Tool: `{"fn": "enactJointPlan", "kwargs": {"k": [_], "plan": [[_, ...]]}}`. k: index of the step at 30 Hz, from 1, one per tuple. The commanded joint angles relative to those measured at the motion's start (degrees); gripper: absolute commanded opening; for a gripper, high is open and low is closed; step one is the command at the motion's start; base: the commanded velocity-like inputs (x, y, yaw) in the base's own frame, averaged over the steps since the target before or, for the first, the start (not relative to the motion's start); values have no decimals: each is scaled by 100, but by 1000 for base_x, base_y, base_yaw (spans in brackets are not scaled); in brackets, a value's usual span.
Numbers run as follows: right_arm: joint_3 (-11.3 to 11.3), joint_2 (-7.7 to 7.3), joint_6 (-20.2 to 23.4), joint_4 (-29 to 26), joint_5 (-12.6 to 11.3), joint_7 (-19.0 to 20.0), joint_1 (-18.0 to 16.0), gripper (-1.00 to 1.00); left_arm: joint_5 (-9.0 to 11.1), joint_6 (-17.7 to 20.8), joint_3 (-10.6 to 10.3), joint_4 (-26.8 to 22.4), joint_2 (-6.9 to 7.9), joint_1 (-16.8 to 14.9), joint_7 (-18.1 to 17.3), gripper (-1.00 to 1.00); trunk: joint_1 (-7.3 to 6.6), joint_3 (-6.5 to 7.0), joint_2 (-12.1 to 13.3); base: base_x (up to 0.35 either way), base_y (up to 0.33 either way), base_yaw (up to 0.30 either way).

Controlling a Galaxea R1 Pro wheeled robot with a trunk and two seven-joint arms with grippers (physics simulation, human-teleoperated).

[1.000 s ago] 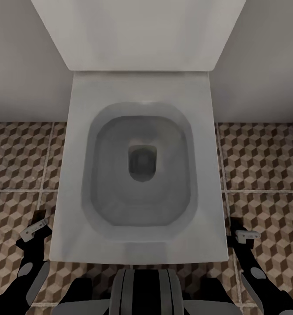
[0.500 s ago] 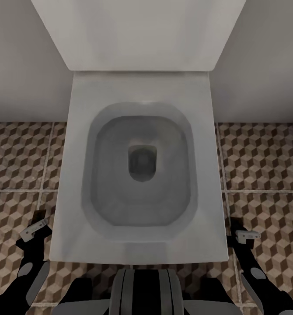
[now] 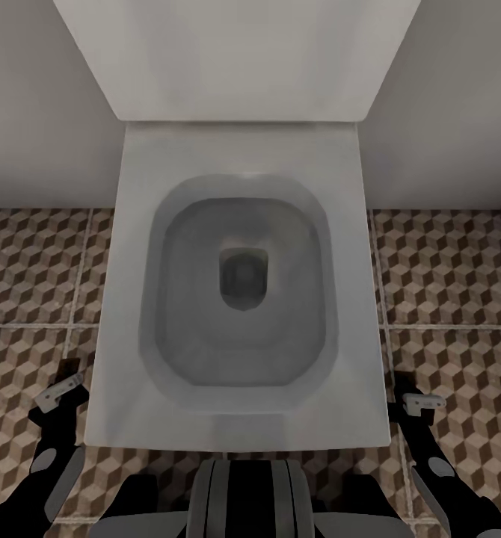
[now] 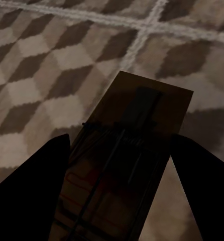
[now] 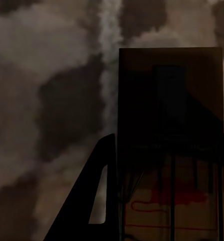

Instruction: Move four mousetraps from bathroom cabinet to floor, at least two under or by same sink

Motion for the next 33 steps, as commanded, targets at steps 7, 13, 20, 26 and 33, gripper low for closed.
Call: {"fn": "enactJointPlan", "kwargs": {"k": [7, 13, 20, 26, 33], "plan": [[66, -3, -8, 49, -15, -6, 7, -100, -351, -4, -16, 18, -37, -3, 38, -100, 1, -3, -1, 0, 0, 0], [68, -3, -8, 49, -18, -6, 6, -100, -454, -5, -21, 122, -61, -3, 32, -100, 1, -3, -1, 0, 0, 0], [65, -3, -8, 49, -19, -6, 5, -100, -466, -1, -17, 150, -24, -3, 38, -100, 1, -3, -1, 0, 0, 0], [65, -3, -8, 49, -19, -6, 3, -100, -466, -2, -9, 156, -10, -3, 45, -100, 1, -3, -1, 0, 0, 0], [65, -3, -8, 49, -19, -6, 3, -100, -466, 0, -8, 161, -7, -3, 46, -100, 1, -3, -1, 0, 0, 0]]}}
